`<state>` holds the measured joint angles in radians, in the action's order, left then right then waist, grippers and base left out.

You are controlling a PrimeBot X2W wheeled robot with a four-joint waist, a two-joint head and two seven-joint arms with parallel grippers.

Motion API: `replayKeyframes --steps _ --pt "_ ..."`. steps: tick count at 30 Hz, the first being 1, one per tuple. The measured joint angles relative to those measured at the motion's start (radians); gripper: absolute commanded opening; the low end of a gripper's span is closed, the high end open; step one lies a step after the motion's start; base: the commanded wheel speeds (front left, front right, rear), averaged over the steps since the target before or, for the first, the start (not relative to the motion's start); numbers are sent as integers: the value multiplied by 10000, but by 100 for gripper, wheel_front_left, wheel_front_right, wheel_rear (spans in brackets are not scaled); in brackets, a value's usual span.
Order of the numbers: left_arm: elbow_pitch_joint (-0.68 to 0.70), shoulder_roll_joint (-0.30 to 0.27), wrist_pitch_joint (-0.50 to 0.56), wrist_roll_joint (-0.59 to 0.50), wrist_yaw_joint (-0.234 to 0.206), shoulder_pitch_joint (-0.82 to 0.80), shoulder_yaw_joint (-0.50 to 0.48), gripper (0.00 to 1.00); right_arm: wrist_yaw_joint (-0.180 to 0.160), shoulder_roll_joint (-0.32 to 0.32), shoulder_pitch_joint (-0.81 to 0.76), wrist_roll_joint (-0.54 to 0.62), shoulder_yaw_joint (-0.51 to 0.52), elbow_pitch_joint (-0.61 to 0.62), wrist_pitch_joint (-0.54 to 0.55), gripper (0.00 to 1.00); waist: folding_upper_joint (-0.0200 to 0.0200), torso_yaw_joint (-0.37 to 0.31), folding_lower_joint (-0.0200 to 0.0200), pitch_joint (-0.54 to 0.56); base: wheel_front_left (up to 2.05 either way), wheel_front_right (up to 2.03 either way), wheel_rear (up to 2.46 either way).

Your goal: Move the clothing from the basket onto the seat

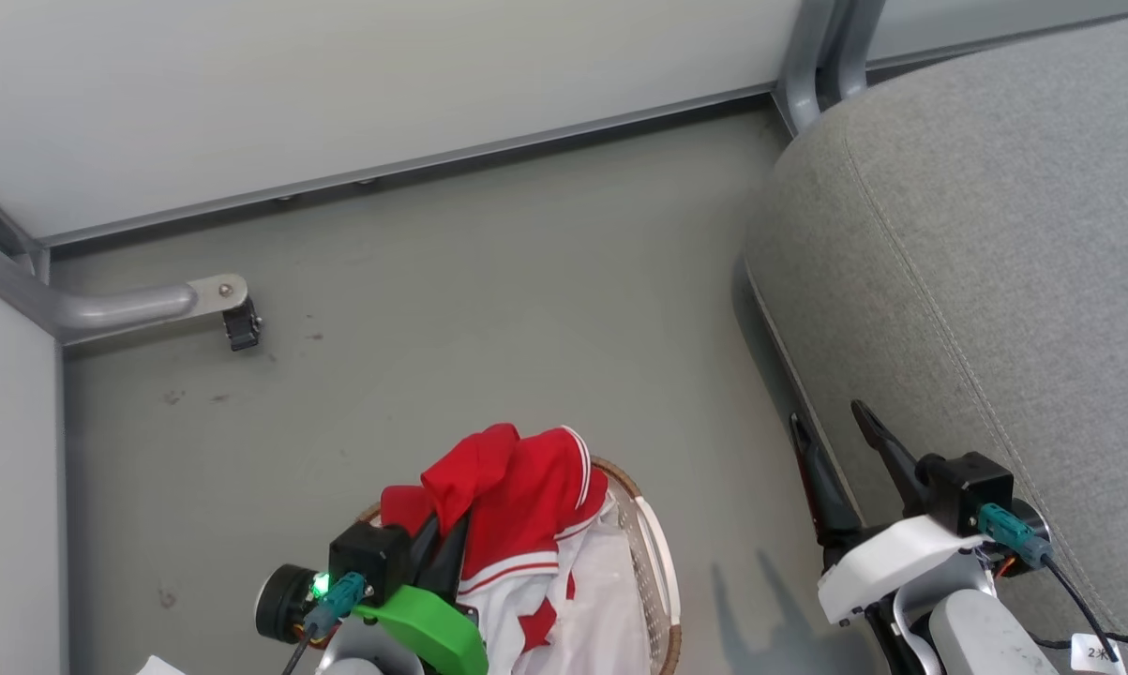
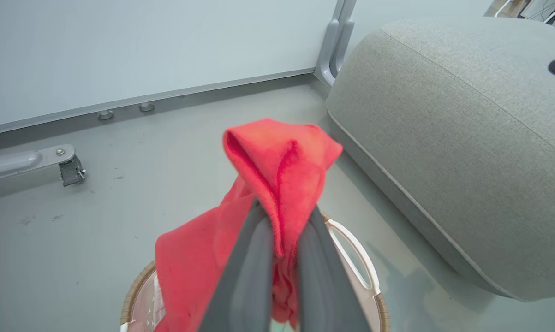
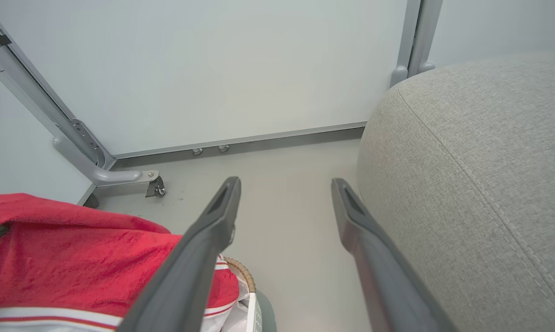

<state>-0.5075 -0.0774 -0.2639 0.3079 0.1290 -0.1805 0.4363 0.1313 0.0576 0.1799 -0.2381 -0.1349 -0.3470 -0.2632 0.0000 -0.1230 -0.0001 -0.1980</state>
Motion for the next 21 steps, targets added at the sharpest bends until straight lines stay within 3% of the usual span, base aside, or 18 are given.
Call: replayKeyframes --steps 8,21 --pt "1595 33 0 -100 0 55 -384 0 0 23 -329 -63 -96 -136 0 100 0 517 0 788 0 0 0" --pt "3312 136 0 23 0 -761 -27 0 0 107 -696 -105 -811 -280 0 100 0 859 0 1446 0 0 0"
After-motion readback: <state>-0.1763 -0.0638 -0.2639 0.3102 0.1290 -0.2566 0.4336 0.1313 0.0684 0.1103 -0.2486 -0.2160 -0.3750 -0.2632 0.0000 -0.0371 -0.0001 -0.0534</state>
